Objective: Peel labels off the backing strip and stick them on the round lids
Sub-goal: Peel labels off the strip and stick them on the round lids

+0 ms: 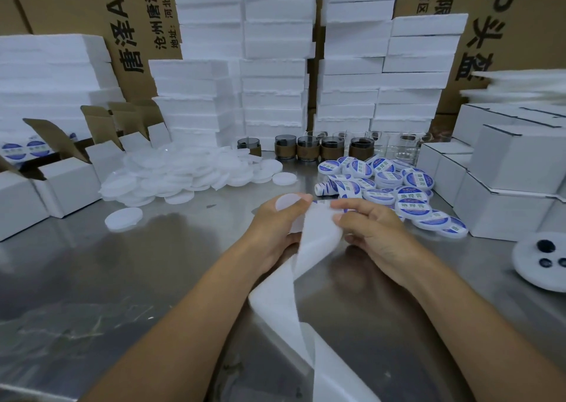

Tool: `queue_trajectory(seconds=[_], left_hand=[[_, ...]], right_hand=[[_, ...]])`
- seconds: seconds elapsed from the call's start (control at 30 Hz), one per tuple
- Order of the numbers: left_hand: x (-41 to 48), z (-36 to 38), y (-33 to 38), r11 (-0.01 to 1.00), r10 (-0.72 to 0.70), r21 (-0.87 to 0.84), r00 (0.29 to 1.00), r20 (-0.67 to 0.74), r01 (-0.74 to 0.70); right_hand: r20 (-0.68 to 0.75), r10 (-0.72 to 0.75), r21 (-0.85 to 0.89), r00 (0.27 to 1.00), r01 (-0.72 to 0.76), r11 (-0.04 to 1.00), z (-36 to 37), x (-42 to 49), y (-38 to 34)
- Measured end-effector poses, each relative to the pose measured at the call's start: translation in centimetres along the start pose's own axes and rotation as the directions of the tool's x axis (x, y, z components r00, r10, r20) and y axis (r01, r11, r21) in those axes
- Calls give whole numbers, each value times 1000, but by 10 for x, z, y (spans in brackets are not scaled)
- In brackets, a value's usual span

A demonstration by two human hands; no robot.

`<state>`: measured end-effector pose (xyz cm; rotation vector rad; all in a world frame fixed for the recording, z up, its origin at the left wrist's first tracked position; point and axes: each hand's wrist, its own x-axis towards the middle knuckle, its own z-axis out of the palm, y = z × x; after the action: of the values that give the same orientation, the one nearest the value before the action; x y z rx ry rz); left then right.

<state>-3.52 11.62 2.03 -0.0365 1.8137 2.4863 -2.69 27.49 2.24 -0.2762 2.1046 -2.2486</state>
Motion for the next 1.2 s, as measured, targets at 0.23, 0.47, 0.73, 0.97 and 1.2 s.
queue_trajectory(seconds=[0.23,0.47,0.73,0.97,1.2], left_hand=[[2,1,-4,997,84,10,990,-114,-83],[3,0,-2,974,219,82,970,-110,-210],[-1,2,-4,946,270,193,962,-25,-261],[-3,2,-4,941,268,204,962,43,-271],[-6,3,-3,951,242,174,966,97,-255]], right_hand=[[186,41,-191,982,-5,982,6,-9,-4],[-236,-353,-568,905,165,806,7,-3,7],[-22,-574,-840,819,296,455,7,-1,10],[26,-580,-869,814,306,390,5,-2,9],[-12,-564,-853,826,286,437,5,-3,8]])
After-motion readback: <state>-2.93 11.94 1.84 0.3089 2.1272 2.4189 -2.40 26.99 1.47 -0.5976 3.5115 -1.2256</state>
